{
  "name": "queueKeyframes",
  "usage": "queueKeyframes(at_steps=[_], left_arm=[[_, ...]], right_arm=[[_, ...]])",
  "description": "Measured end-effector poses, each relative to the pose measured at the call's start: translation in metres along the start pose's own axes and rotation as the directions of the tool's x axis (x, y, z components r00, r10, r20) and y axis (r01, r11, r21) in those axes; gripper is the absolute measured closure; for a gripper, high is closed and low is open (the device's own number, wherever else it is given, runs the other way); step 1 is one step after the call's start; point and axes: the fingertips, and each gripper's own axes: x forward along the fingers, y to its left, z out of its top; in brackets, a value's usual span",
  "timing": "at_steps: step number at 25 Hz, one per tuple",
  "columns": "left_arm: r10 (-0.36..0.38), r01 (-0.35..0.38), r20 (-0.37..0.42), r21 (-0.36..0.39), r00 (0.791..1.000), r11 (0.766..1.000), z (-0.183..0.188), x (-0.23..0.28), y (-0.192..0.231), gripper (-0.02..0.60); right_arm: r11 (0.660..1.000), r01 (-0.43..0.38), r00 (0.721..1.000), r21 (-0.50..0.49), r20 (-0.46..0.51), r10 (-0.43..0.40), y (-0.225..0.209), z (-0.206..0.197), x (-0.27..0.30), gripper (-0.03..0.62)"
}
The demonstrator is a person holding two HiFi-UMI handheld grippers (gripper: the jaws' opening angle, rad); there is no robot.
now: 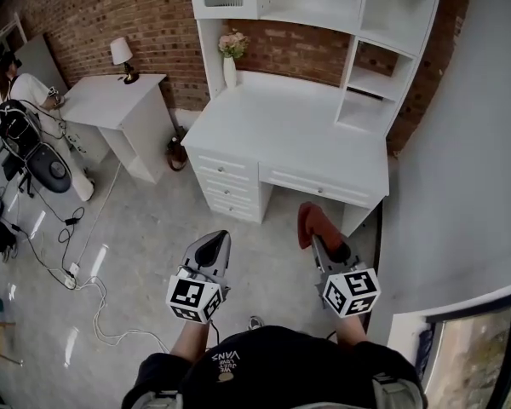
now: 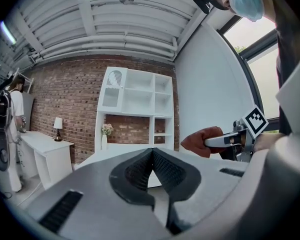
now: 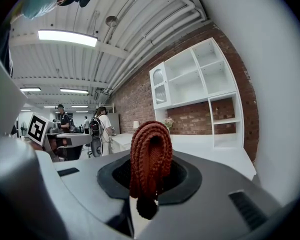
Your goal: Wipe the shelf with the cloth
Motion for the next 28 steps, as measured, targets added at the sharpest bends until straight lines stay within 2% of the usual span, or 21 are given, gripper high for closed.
queueKeyframes(at_steps=[8, 15, 20, 28], left_arm=[[-0.019, 0.017, -0.030, -0.045, 0.999, 0.999, -0.022, 0.019, 0.044, 0.574], [-0.001, -0.001, -0.040, -0.066, 0.999, 0.998, -0.028, 0.052, 0.076, 0.574], [0.028, -0.031, -0.043, -0.066, 0.999, 0.997, -0.028, 0.094, 0.105, 0.574], [0.025, -0.026, -0.017, -0.043, 1.000, 0.999, -0.007, 0.193, 0.137, 0.574]], right_arm=[[0.999, 0.034, 0.998, 0.013, -0.049, -0.034, 0.005, -0.014, 0.041, 0.508], [1.000, 0.022, 0.998, 0.009, -0.053, -0.021, -0.010, -0.008, 0.091, 0.508], [1.000, 0.004, 0.999, 0.006, -0.044, -0.004, -0.035, 0.001, 0.140, 0.508], [1.000, -0.014, 0.999, -0.019, -0.038, 0.013, -0.092, 0.028, 0.220, 0.508]])
